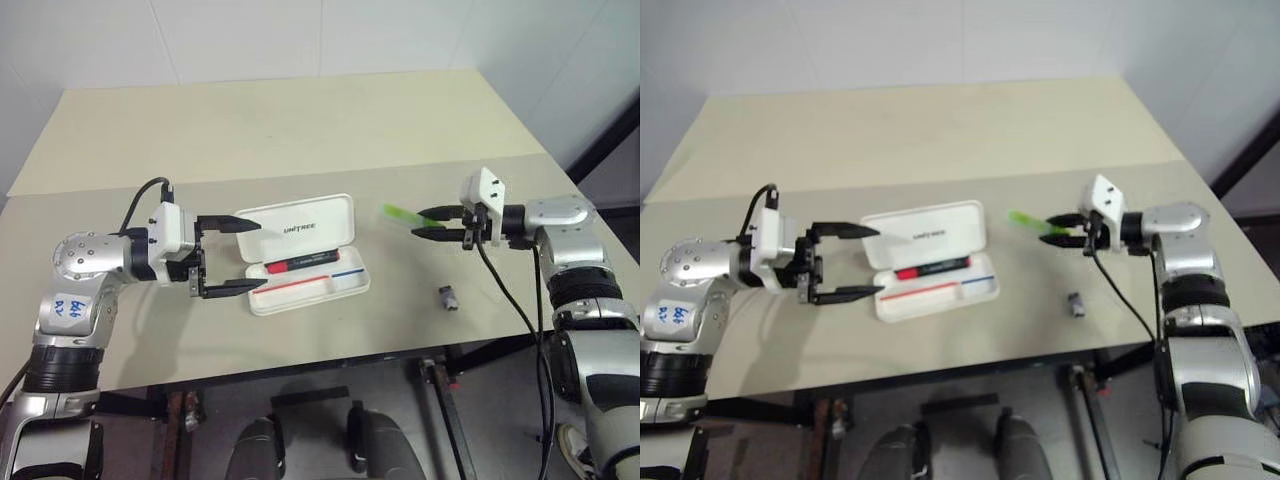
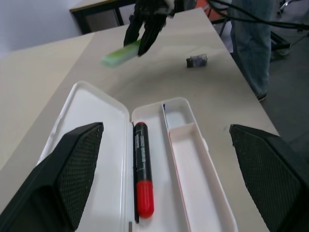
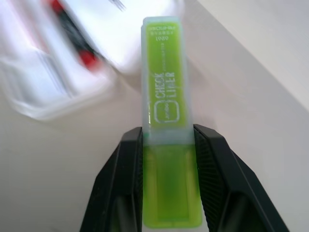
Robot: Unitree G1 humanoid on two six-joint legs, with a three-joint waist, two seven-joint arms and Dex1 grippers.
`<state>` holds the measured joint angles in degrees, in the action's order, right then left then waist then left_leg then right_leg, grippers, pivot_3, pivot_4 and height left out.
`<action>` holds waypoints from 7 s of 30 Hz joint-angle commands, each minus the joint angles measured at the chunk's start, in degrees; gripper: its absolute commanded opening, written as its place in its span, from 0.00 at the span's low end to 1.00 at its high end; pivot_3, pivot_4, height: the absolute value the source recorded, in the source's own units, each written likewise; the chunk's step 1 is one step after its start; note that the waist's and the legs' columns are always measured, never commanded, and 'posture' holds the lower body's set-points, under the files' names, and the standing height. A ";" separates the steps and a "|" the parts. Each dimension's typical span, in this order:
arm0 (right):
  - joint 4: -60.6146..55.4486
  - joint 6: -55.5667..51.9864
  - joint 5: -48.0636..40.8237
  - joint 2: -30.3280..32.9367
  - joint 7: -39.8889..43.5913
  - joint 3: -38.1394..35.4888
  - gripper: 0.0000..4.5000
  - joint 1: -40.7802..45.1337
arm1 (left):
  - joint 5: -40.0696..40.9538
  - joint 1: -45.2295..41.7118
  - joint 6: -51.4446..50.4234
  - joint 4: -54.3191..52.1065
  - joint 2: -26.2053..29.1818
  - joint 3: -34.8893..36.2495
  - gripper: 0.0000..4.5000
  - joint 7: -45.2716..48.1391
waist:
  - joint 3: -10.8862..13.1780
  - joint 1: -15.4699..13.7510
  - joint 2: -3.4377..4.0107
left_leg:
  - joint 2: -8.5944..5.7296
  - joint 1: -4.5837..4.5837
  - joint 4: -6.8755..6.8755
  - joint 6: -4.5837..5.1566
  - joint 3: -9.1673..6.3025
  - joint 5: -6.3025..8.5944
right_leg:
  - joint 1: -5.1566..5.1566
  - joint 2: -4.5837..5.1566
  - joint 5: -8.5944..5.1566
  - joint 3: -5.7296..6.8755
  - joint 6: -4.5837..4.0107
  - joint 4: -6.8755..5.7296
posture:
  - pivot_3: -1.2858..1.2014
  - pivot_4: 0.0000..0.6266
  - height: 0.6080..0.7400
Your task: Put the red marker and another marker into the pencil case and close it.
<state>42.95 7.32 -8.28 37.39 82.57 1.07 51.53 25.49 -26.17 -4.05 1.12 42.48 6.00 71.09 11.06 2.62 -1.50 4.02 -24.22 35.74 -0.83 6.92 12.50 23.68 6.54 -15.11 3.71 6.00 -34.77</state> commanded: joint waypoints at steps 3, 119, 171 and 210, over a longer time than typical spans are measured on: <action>-27.58 -14.91 -7.53 -0.73 2.44 3.57 0.24 -7.09 | 0.30 1.92 1.21 -0.08 0.38 2.24 1.00 -0.84 | 0.00 -0.48 0.00 | 0.09 -0.04 0.22 0.05 0.11 0.20 | 0.04 -0.01 -0.06 0.06 -0.01 -0.05 | 0.52 0.24 1.00; -56.83 -21.35 -8.27 -5.74 -40.79 -9.75 0.08 -48.25 | -0.17 4.60 1.95 -1.79 -5.43 -1.00 1.00 -6.06 | -0.38 -1.01 -0.54 | 0.88 0.16 0.86 0.18 1.41 1.23 | 0.82 -0.07 -0.36 0.78 -0.82 -0.68 | 0.52 0.24 1.00; -9.61 4.88 -5.89 -11.26 0.89 6.24 1.00 -2.70 | -0.21 7.32 0.61 -5.68 -2.98 1.58 1.00 -9.37 | -0.29 -0.99 -0.39 | 0.93 0.07 1.25 0.02 1.53 1.32 | 0.85 -0.05 -0.34 0.76 -0.74 -0.81 | 0.52 0.24 1.00; -28.84 -4.39 -11.18 2.93 -7.71 -4.86 1.00 -18.90 | -4.80 4.89 -10.89 2.81 -13.26 8.06 0.01 -41.55 | -0.29 -1.51 -0.38 | 1.01 0.12 1.42 0.19 1.68 1.53 | 0.83 -0.05 -0.30 0.90 -0.74 -0.82 | 0.52 0.24 1.00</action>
<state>16.00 2.60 -19.12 40.03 75.42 -3.12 31.93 22.32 -19.68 -12.52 2.69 29.21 15.96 30.43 10.77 1.11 -1.89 5.03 -24.09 37.16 -0.63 8.62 14.03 24.51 6.49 -15.40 4.59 5.28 -35.57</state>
